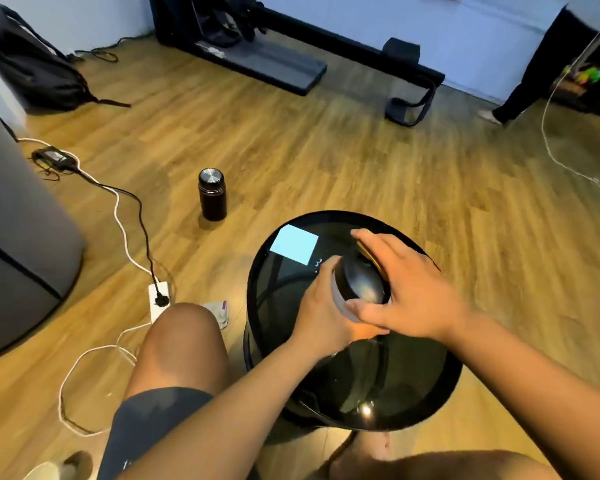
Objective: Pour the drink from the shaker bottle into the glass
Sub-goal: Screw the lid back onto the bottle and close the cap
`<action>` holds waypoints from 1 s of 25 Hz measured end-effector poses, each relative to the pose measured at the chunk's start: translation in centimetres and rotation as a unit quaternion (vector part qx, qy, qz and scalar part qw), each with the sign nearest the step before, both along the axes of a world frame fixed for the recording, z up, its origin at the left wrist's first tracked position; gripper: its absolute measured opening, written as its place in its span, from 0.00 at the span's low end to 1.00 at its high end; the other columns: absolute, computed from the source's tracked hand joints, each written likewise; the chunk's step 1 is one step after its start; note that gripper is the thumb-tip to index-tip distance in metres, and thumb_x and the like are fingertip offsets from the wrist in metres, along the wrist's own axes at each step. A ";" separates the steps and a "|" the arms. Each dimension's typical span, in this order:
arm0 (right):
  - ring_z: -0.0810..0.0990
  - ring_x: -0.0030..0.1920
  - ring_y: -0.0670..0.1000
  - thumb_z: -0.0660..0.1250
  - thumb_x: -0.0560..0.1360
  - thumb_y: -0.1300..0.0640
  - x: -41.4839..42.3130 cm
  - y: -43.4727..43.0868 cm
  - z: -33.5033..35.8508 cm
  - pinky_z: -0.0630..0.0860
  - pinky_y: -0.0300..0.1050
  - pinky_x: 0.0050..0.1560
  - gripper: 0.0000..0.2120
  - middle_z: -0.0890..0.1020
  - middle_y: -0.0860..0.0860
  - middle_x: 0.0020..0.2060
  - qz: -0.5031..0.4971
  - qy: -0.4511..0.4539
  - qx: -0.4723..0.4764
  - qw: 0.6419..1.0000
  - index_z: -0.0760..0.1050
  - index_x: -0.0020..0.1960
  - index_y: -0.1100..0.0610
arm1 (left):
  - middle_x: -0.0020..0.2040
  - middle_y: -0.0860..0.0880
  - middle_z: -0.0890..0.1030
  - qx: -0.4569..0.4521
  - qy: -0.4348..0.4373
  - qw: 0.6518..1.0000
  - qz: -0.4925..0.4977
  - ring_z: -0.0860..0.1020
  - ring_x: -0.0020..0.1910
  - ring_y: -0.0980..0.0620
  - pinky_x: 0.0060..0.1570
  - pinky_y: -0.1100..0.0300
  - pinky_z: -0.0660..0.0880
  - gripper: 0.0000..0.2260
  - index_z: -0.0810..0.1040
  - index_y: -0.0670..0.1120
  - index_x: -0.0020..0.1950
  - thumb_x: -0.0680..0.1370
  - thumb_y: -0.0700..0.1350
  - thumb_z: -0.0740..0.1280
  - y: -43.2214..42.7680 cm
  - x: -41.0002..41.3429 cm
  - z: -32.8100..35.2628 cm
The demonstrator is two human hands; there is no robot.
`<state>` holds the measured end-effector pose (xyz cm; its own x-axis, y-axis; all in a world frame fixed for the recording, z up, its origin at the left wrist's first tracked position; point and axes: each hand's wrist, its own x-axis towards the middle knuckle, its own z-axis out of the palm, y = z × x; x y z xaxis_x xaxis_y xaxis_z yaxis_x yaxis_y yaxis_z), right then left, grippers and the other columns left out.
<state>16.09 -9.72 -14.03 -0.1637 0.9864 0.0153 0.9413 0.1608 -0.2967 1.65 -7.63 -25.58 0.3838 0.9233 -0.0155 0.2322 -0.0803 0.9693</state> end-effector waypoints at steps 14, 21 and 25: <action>0.76 0.66 0.55 0.71 0.62 0.34 -0.7 -0.4 -0.4 0.76 0.57 0.62 0.46 0.76 0.51 0.68 0.024 -0.010 0.037 0.999 0.66 0.76 0.51 | 0.70 0.49 0.77 0.045 0.004 0.999 -0.018 0.78 0.67 0.49 0.64 0.52 0.78 0.52 0.59 0.52 0.78 0.62 0.56 0.85 0.3 0.2 -0.8; 0.73 0.69 0.48 0.73 0.60 0.37 0.2 0.0 0.8 0.74 0.54 0.65 0.46 0.74 0.46 0.69 0.048 0.043 -0.020 0.998 0.65 0.76 0.45 | 0.64 0.64 0.74 0.033 -0.009 0.997 -0.065 0.75 0.64 0.59 0.59 0.70 0.72 0.55 0.58 0.59 0.76 0.58 0.54 0.88 1.0 -0.4 -0.7; 0.74 0.68 0.46 0.74 0.59 0.38 0.4 0.0 0.9 0.74 0.53 0.64 0.46 0.75 0.45 0.68 0.055 0.036 -0.032 0.997 0.65 0.75 0.44 | 0.70 0.54 0.76 0.036 -0.005 0.996 -0.078 0.77 0.68 0.54 0.67 0.56 0.77 0.55 0.61 0.50 0.79 0.59 0.51 0.89 1.3 -0.6 -0.9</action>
<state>16.53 -9.70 -13.18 -0.2724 0.9617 -0.0320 0.8947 0.2409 -0.3761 1.06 -6.34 -26.43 0.5217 0.8514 0.0537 0.2025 -0.1848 0.9617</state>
